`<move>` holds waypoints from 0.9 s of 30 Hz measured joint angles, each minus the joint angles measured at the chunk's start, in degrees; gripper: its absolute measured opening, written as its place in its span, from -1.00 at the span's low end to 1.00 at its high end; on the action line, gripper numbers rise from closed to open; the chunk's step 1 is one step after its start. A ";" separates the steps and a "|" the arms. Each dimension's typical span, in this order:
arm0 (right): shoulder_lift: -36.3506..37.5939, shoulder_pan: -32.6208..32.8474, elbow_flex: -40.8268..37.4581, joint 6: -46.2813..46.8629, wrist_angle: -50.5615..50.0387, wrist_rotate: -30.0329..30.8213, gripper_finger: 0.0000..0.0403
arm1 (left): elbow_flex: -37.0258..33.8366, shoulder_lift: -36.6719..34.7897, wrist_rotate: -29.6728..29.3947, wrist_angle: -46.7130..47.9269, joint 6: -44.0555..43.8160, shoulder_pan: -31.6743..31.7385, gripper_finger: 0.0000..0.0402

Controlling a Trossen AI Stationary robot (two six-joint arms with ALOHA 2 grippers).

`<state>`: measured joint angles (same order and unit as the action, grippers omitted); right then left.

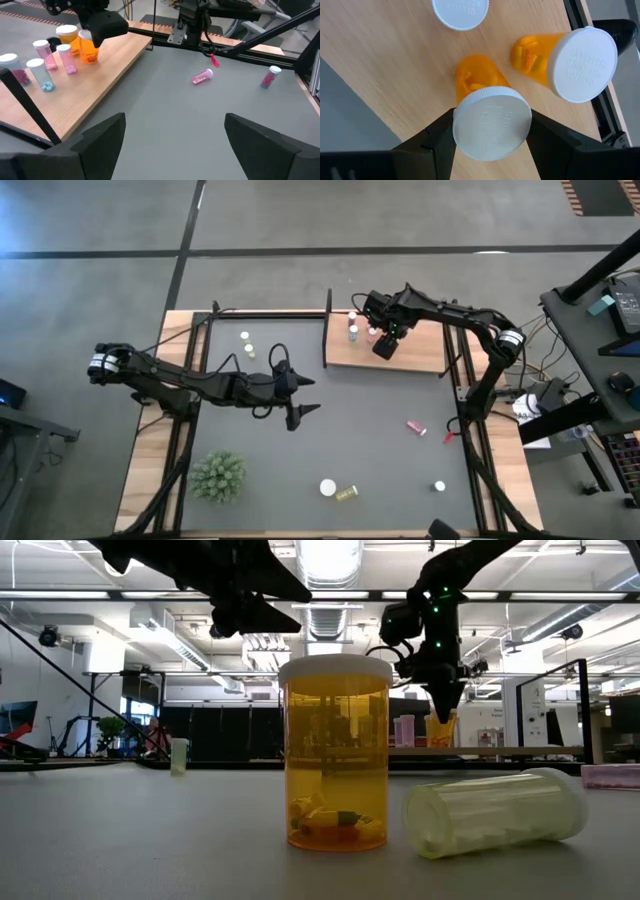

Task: Pick and place medicine bottles onto shelf by color
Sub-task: Put the top orange pill bottle on the shelf aligned with the other orange pill bottle

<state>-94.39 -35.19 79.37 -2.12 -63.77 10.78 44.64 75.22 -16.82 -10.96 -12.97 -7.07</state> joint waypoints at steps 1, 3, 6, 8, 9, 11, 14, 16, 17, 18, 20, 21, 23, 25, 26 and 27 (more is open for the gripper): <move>0.00 -0.12 0.00 -0.06 -0.09 0.24 -0.01 | 0.00 0.00 0.00 0.00 -0.01 0.00 0.62; 0.00 -0.38 -0.02 -0.10 -0.26 1.82 -0.01 | 0.00 0.00 0.00 0.00 -0.04 0.04 0.62; 0.00 -0.79 -0.02 -0.06 -0.35 2.93 -0.01 | 0.00 0.00 0.00 0.00 -0.07 0.14 0.62; 0.00 -0.90 -0.02 0.01 -0.43 2.73 -0.01 | 0.00 0.00 0.00 0.00 -0.08 0.27 0.62; 0.00 -0.89 -0.02 -0.02 -0.43 2.71 -0.01 | 0.00 0.00 0.00 0.00 -0.09 0.33 0.62; 0.00 -0.86 -0.02 -0.02 -0.50 2.44 -0.01 | 0.00 0.00 0.00 0.00 -0.09 0.37 0.62; 0.00 -0.86 -0.02 -0.04 -0.74 1.04 -0.01 | 0.00 0.00 0.00 0.04 -0.09 0.37 0.62; 0.00 -0.86 -0.02 -0.15 -0.72 -0.19 -0.01 | 0.00 0.00 0.00 0.17 -0.09 0.46 0.62; 0.00 -0.86 -0.02 -0.32 -0.71 -0.31 -0.01 | 0.00 0.00 0.00 0.37 -0.09 0.54 0.62; 0.00 -0.86 -0.02 -0.34 -0.69 -0.27 -0.01 | -0.02 0.00 0.00 0.45 -0.09 0.63 0.62; 0.00 -0.96 -0.02 -0.41 -0.67 -0.19 -0.01 | -0.02 0.00 0.00 0.48 -0.10 0.67 0.62; 0.00 -0.99 -0.02 -0.43 -0.67 -0.18 -0.01 | 0.00 0.00 0.00 0.47 -0.11 0.72 0.62; 0.00 -1.15 -0.02 -0.43 -0.65 0.17 -0.01 | -0.02 0.01 0.00 0.49 -0.10 0.71 0.62; 0.00 -1.22 -0.02 -0.45 -0.62 1.42 -0.01 | -0.02 0.02 0.00 0.50 -0.09 0.72 0.62; 0.00 -1.23 -0.02 -0.45 -0.61 1.58 -0.01 | -0.02 0.02 0.00 0.50 -0.09 0.70 0.62; 0.00 -1.23 -0.02 -0.43 -0.61 1.62 -0.01 | 0.00 0.02 0.02 0.58 -0.09 0.70 0.62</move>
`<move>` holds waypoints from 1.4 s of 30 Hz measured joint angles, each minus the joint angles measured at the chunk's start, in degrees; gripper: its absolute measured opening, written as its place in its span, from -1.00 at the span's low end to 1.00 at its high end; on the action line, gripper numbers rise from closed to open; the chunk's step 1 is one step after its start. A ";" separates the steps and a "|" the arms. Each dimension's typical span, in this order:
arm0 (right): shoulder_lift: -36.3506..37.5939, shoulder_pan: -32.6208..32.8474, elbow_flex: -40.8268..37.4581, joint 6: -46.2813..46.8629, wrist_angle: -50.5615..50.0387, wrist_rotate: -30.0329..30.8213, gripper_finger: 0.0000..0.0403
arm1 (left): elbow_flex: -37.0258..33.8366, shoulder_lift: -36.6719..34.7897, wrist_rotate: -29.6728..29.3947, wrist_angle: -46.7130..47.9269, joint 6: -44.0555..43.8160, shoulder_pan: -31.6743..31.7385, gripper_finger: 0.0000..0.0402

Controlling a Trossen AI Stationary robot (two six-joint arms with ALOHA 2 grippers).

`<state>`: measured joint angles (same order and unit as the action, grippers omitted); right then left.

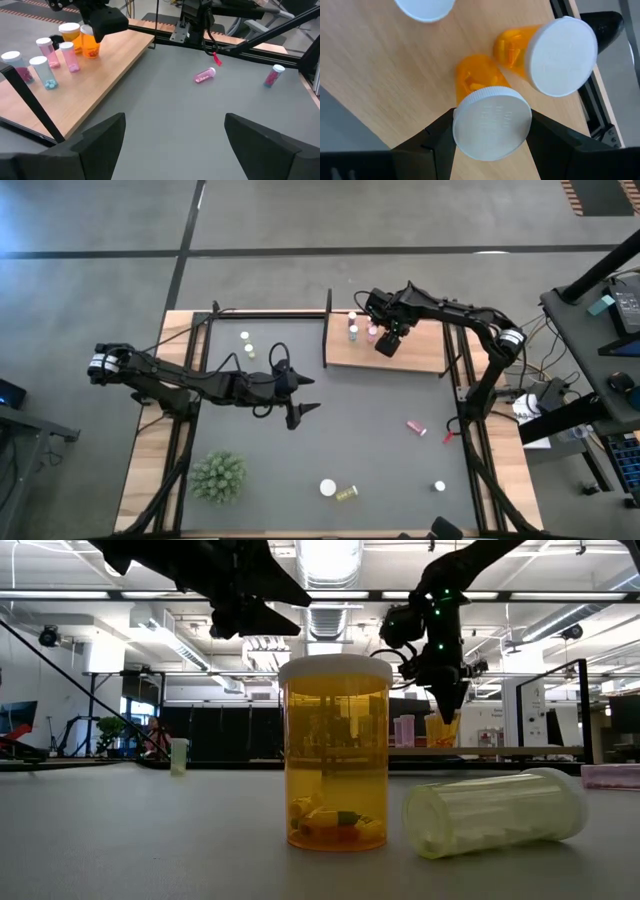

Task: Pick and place medicine bottles onto shelf by color
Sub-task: Put the top orange pill bottle on the shelf aligned with the other orange pill bottle, then move the blue pill bottle to the center of the table

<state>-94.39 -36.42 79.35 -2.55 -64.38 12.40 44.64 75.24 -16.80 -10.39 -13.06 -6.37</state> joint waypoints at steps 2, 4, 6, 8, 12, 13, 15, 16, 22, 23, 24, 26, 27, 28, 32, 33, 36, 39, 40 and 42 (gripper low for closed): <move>0.00 0.00 0.00 -0.02 0.02 0.03 -0.01 | -0.02 -0.01 -0.02 0.31 -0.02 0.00 0.62; 0.00 0.00 -0.04 -0.02 0.05 -0.10 -0.01 | -0.01 0.00 -0.01 0.34 -0.02 0.00 0.62; 0.00 0.00 -0.08 0.00 0.07 -0.75 -0.01 | -0.02 0.00 -0.02 0.34 -0.02 0.00 0.62; 0.00 0.00 -0.10 -0.01 0.08 -0.82 -0.01 | -0.02 0.00 0.00 0.34 -0.02 0.00 0.62; 0.00 0.00 -0.22 0.00 0.22 -0.80 -0.01 | -0.02 0.00 -0.02 0.34 -0.02 0.00 0.62; 0.00 0.00 -0.22 -0.01 0.24 -0.79 -0.01 | -0.01 0.00 -0.02 0.34 -0.02 0.00 0.62; 0.00 0.00 -0.24 0.00 0.30 -0.80 -0.01 | -0.02 0.00 -0.01 0.33 -0.02 0.00 0.62; 0.00 0.00 -0.24 -0.01 0.36 -0.80 -0.01 | -0.01 0.00 -0.02 0.34 -0.02 0.00 0.62; 0.00 0.00 -0.24 -0.02 1.05 -0.78 -0.01 | -0.02 0.00 0.00 0.39 -0.02 0.00 0.62; 0.00 0.00 -0.26 0.00 1.43 -0.78 -0.01 | -0.02 0.00 -0.01 0.39 -0.02 0.00 0.62; 0.00 0.00 -0.26 0.05 1.92 -0.78 -0.01 | -0.02 0.00 -0.01 0.39 -0.01 0.00 0.62; 0.00 0.00 -0.26 0.11 2.40 -0.78 -0.01 | -0.02 0.00 0.00 0.41 -0.02 0.00 0.62; 0.00 0.00 -0.26 -0.01 2.38 -0.80 0.00 | 0.00 0.00 0.00 0.41 -0.02 0.00 0.62; 0.00 0.00 -0.26 -0.05 2.39 -0.78 0.02 | -0.02 0.00 0.00 0.41 -0.02 0.00 0.62; 0.00 0.00 -0.28 -0.79 2.09 -0.82 0.11 | -0.01 0.00 0.00 0.43 -0.02 0.00 0.62; 0.00 0.00 -0.33 -1.10 1.92 -0.82 0.12 | -0.02 0.00 0.00 0.43 -0.02 0.00 0.62; 0.00 0.00 -0.35 -1.18 1.86 -0.82 0.14 | -0.02 0.00 0.00 0.45 -0.02 0.00 0.62; 0.00 0.00 -0.35 -2.40 1.86 -0.80 0.14 | -0.02 0.00 0.00 0.45 -0.02 0.00 0.62; 0.00 0.00 -0.35 -2.48 1.86 -0.81 0.14 | -0.02 0.00 0.00 0.45 -0.02 0.00 0.62; 0.00 0.00 -0.35 -2.49 1.81 -0.80 0.14 | 0.00 0.00 0.00 0.45 -0.02 0.00 0.62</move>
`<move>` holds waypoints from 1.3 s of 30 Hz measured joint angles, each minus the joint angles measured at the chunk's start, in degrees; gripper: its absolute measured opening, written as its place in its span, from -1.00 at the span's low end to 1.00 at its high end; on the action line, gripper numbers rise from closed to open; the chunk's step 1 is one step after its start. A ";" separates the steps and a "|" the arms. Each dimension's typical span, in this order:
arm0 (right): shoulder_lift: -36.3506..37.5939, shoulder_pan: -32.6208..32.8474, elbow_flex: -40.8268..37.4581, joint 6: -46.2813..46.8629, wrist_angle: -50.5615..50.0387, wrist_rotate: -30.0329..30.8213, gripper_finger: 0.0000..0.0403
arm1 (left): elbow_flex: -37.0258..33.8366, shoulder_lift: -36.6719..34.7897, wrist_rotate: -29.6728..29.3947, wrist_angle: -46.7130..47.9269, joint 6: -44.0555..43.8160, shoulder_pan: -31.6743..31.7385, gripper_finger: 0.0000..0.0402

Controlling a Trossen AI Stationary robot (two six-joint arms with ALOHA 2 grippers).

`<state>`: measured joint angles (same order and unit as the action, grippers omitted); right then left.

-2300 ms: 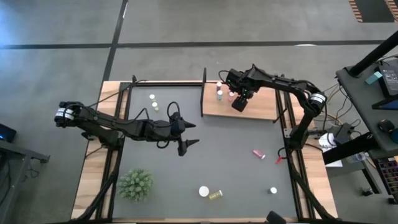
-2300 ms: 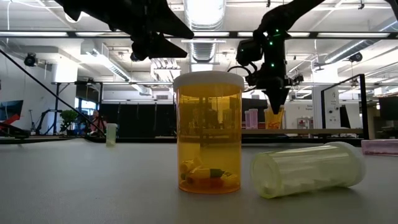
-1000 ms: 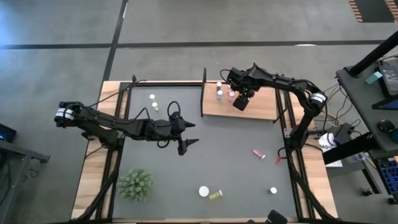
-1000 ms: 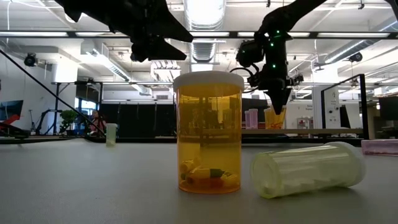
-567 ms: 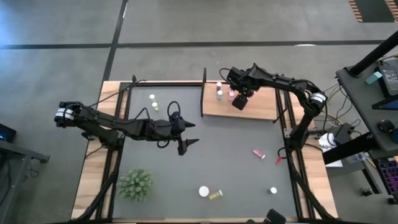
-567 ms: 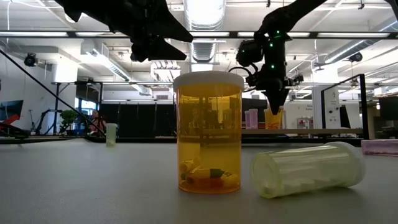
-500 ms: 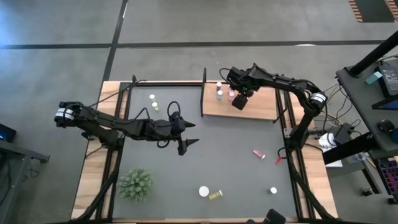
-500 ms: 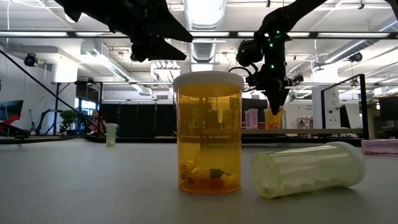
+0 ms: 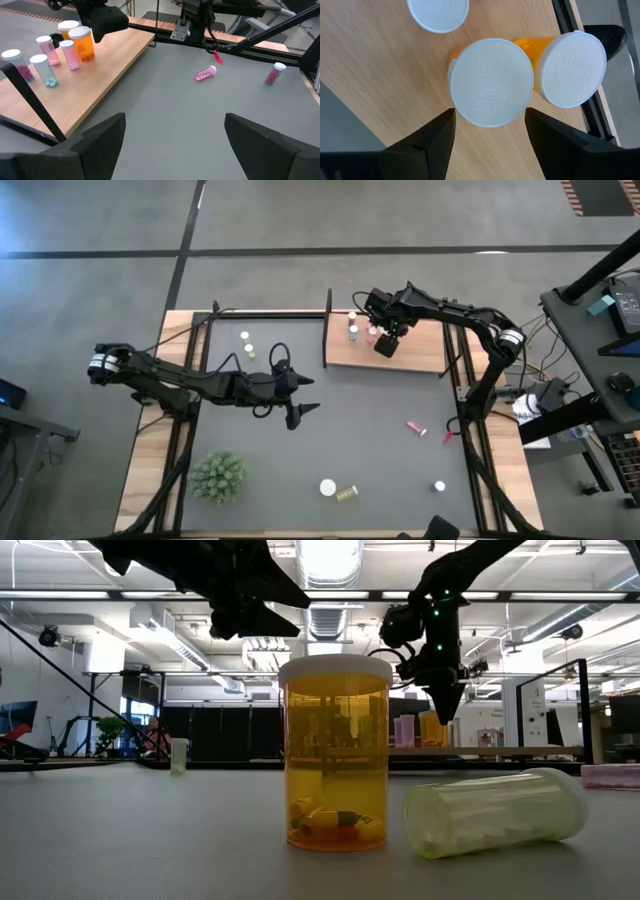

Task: Pick and place medicine bottles onto shelf by color
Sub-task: Move the blue pill bottle to the center of the table

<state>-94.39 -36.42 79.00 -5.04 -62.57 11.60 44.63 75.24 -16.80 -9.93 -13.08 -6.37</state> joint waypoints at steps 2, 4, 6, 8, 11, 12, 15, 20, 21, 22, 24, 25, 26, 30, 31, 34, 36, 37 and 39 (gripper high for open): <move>0.00 0.00 0.00 0.07 -0.34 0.00 0.14 | -0.01 0.00 0.00 0.00 0.00 0.00 0.62; 0.00 0.00 0.00 0.51 -1.25 0.00 0.14 | -0.01 0.00 0.00 0.00 0.00 0.00 0.62; 0.00 0.00 0.00 0.52 -2.80 0.00 0.14 | -0.01 0.00 0.00 0.02 0.00 0.00 0.62; 0.10 0.00 0.00 0.93 -4.02 0.01 0.14 | -0.01 0.00 -0.02 0.02 0.01 0.02 0.62; 0.99 0.02 0.00 2.03 -5.33 0.30 0.15 | -0.01 0.00 -0.59 0.04 0.01 0.02 0.62; 1.57 0.02 0.00 2.32 -5.80 0.39 0.15 | 0.00 0.00 -1.01 0.02 0.02 0.02 0.62; 3.64 0.02 0.00 3.73 -7.93 0.42 0.15 | 0.00 0.00 -1.64 -0.07 0.02 0.04 0.62; 8.50 0.21 -0.09 8.64 -9.49 0.38 0.15 | -0.01 0.00 -1.72 -0.10 0.02 0.04 0.62; 9.62 0.46 -0.23 9.54 -9.48 0.39 0.15 | 0.01 0.00 -1.83 -0.11 0.02 0.04 0.62; 10.75 0.79 -0.43 10.53 -9.50 0.38 0.15 | 0.01 0.00 -2.11 -0.13 0.02 0.04 0.62; 12.96 1.91 -1.11 12.79 -9.15 0.03 0.15 | 0.01 0.00 -2.49 -0.13 0.02 0.04 0.62; 14.07 2.68 -1.67 13.86 -9.01 -0.35 0.15 | 0.01 0.00 -2.73 -0.13 0.02 0.04 0.62; 15.18 3.59 -2.45 15.09 -8.83 -0.94 0.15 | 0.01 0.00 -2.78 -0.13 0.02 0.04 0.62; 19.29 9.11 -7.23 21.16 -7.33 -2.94 0.15 | 0.01 0.00 -2.78 -0.13 0.04 0.04 0.62; 20.14 10.86 -8.63 23.09 -7.00 -3.06 0.15 | 0.01 0.00 -2.78 -0.14 0.03 0.04 0.62; 21.99 16.63 -12.37 28.59 -7.12 -3.10 0.15 | 0.01 0.00 -2.78 -0.15 0.02 0.04 0.62; 22.85 20.49 -14.49 32.04 -7.21 -3.12 0.15 | 0.01 0.00 -2.78 -0.15 0.04 0.04 0.62; 23.16 22.34 -15.34 34.14 -7.17 -3.10 0.15 | 0.01 0.00 -2.79 -0.19 0.02 0.04 0.62; 23.81 25.79 -16.98 38.37 -7.11 -3.10 0.15 | 0.01 0.00 -2.78 -0.25 0.03 0.04 0.62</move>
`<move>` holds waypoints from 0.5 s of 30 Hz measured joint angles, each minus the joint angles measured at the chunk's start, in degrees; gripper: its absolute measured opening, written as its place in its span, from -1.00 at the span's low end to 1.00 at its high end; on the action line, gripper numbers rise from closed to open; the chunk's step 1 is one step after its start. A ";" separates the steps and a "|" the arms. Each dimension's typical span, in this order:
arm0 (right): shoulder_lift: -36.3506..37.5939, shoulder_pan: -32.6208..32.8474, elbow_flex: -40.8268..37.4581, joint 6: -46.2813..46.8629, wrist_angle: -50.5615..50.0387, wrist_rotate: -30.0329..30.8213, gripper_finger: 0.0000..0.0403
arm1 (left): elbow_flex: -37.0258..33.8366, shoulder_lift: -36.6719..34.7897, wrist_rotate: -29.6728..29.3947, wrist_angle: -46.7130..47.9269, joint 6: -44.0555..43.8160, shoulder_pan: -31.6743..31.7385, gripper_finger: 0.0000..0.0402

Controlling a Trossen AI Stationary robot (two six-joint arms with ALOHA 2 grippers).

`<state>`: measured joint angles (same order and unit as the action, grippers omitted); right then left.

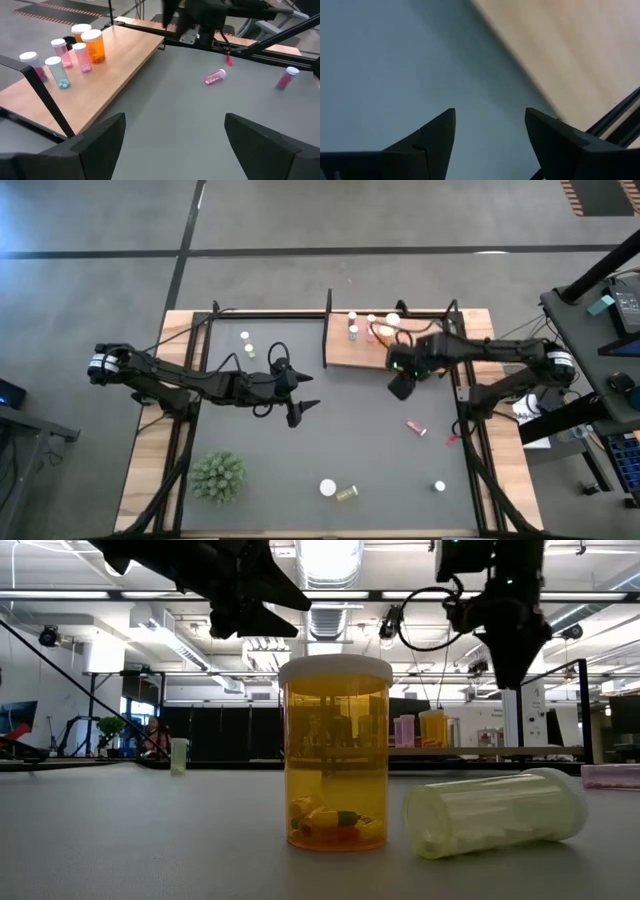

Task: Pick and place medicine bottles onto shelf by color
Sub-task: Move the blue pill bottle to the center of the table

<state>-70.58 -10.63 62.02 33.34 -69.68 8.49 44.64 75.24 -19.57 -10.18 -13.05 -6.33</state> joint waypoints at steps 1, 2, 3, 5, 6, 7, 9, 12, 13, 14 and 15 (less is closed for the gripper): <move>0.21 1.62 -0.69 2.31 -0.06 -0.03 0.15 | 0.00 0.00 0.00 -0.08 -0.01 0.00 0.62; 0.47 3.29 -1.31 4.55 -0.04 0.00 0.15 | 0.00 0.00 0.00 -0.21 -0.01 0.00 0.62; 0.68 5.06 -1.97 7.03 0.01 0.01 0.15 | 0.00 0.00 0.00 -0.21 -0.01 0.00 0.62; 0.84 8.48 -3.20 11.64 -0.03 0.00 0.15 | 0.00 0.00 0.00 -0.21 -0.01 0.00 0.62; 0.86 10.21 -3.76 13.91 -0.03 0.00 0.15 | 0.00 0.00 0.00 -0.17 -0.01 0.00 0.62; 0.86 11.84 -4.29 16.16 0.00 -0.05 0.15 | 0.00 0.00 0.00 -0.19 -0.01 0.00 0.62; 0.86 15.18 -5.19 20.44 0.01 -0.63 0.15 | 0.00 0.00 0.00 -0.18 -0.01 0.00 0.62; 0.86 19.94 -5.80 26.28 0.06 -2.53 0.15 | 0.00 0.00 0.00 -0.15 -0.01 0.00 0.62; 0.86 21.49 -5.82 27.92 0.08 -3.20 0.15 | 0.00 0.00 0.00 -0.14 0.02 0.00 0.62; 0.86 22.87 -5.82 29.39 0.10 -4.07 0.15 | 0.00 0.00 0.00 -0.14 0.15 0.00 0.62; 0.86 24.26 -5.71 30.67 0.01 -4.53 0.15 | 0.00 -0.01 0.00 -0.12 0.17 0.00 0.62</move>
<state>-69.71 13.63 56.31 64.00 -69.67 3.96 44.64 75.23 -19.57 -10.31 -12.88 -6.33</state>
